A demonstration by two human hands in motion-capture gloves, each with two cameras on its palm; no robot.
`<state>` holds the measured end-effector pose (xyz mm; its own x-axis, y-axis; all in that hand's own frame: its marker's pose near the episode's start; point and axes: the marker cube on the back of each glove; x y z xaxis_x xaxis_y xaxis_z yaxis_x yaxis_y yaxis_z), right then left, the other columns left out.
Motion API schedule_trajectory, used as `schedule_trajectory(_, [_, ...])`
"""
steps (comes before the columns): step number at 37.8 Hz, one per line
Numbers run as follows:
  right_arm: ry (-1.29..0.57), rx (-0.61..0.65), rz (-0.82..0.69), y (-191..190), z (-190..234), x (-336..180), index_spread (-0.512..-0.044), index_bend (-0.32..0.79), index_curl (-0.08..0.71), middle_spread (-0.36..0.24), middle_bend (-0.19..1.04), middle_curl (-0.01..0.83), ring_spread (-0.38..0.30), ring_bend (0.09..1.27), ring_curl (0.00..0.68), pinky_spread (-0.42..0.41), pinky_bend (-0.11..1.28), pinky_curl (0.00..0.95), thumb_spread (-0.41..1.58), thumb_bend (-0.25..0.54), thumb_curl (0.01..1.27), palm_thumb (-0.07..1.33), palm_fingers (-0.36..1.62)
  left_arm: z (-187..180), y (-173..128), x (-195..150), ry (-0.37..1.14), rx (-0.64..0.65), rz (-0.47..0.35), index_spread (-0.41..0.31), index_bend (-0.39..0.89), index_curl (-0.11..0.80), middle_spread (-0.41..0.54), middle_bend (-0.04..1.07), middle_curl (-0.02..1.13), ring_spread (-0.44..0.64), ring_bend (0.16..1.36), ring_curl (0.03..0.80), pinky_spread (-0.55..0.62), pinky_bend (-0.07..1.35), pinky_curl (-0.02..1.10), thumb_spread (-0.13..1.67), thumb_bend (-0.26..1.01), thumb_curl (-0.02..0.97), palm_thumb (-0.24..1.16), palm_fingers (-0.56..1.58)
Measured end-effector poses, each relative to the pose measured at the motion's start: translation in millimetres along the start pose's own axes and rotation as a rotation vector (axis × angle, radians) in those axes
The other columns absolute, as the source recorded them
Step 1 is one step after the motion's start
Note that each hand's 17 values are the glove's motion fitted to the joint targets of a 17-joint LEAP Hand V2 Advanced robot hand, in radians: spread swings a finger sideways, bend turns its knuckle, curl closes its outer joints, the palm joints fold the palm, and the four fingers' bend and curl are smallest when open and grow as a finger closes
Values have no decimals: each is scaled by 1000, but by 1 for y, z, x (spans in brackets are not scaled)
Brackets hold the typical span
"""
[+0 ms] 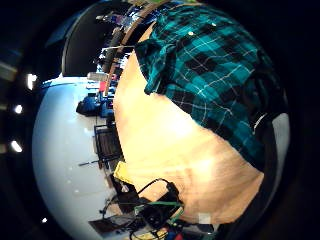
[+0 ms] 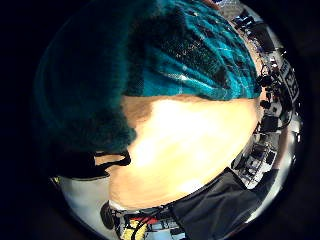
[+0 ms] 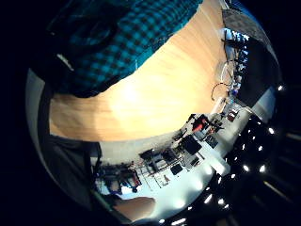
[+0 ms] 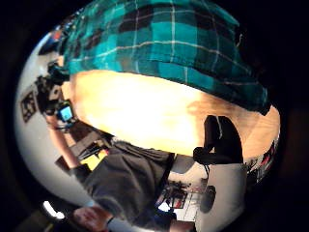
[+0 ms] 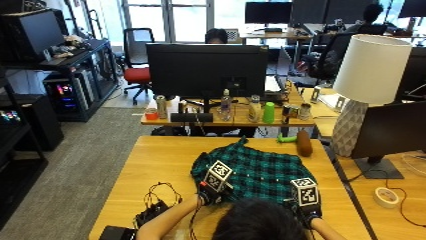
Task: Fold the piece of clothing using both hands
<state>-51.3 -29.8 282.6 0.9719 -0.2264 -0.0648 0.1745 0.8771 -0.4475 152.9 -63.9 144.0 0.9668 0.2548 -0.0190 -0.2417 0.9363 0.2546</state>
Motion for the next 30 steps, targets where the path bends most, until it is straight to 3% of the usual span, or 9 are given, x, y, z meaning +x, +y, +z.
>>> schedule_trajectory(3, [47, 80, 14, -10, 4, 2, -214, 121, 216, -68, 254, 444, -110, 542, 388, -103, 500, 353, 1053, 38, 421, 1003, 908, 0, 8, 1, 31, -61, -13, -289, 198, 447, -309, 436, 513, -351, 511, 387, -408, 527, 390, 687, 97, 619, 844, 1242])
schedule_trajectory(7, [74, 184, 35, -9, 0, 1, -214, 124, 227, -81, 256, 449, -129, 535, 390, -143, 494, 352, 1012, 41, 441, 1053, 1009, 3, 13, 0, 30, -49, 0, -295, 190, 462, -315, 438, 524, -355, 512, 397, -410, 516, 395, 696, 78, 641, 848, 1236])
schedule_trajectory(10, [86, 199, 44, -6, -2, 2, -218, 165, 253, -91, 257, 456, -146, 524, 396, -192, 489, 356, 966, 32, 459, 1076, 1134, 3, 16, -1, 30, -35, 18, -298, 187, 472, -318, 436, 532, -358, 511, 404, -412, 512, 400, 703, 65, 658, 852, 1235])
schedule_trajectory(14, [91, 191, 41, -1, -5, 3, -221, 158, 284, -113, 282, 472, -169, 548, 418, -245, 512, 374, 934, 23, 482, 1100, 1258, 6, 13, -15, -63, -23, -66, -296, 182, 481, -320, 431, 539, -361, 512, 412, -413, 508, 404, 716, 51, 679, 858, 1228])
schedule_trajectory(16, [87, 178, 32, 1, -5, 4, -224, 155, 294, -122, 286, 477, -174, 554, 423, -257, 517, 377, 921, 16, 490, 1107, 1264, 20, 2, -20, -68, -41, -65, -297, 181, 486, -321, 430, 543, -361, 512, 415, -414, 503, 406, 721, 44, 688, 861, 1226])
schedule_trajectory(21, [64, 137, 12, 11, -7, 8, -228, 147, 308, -150, 315, 490, -207, 591, 437, -289, 540, 387, 914, 5, 505, 1128, 1303, 42, -13, -23, -39, -104, 1, -296, 180, 496, -324, 424, 552, -363, 512, 422, -413, 494, 410, 732, 26, 712, 867, 1223])
schedule_trajectory(30, [-158, -29, -146, 59, -40, 17, -235, 141, 329, -170, 352, 507, -227, 638, 455, -312, 572, 403, 889, -26, 529, 1125, 1293, 7, 40, -14, 106, -282, 235, -300, 179, 511, -327, 419, 567, -364, 504, 429, -409, 470, 413, 751, -8, 747, 868, 1216])
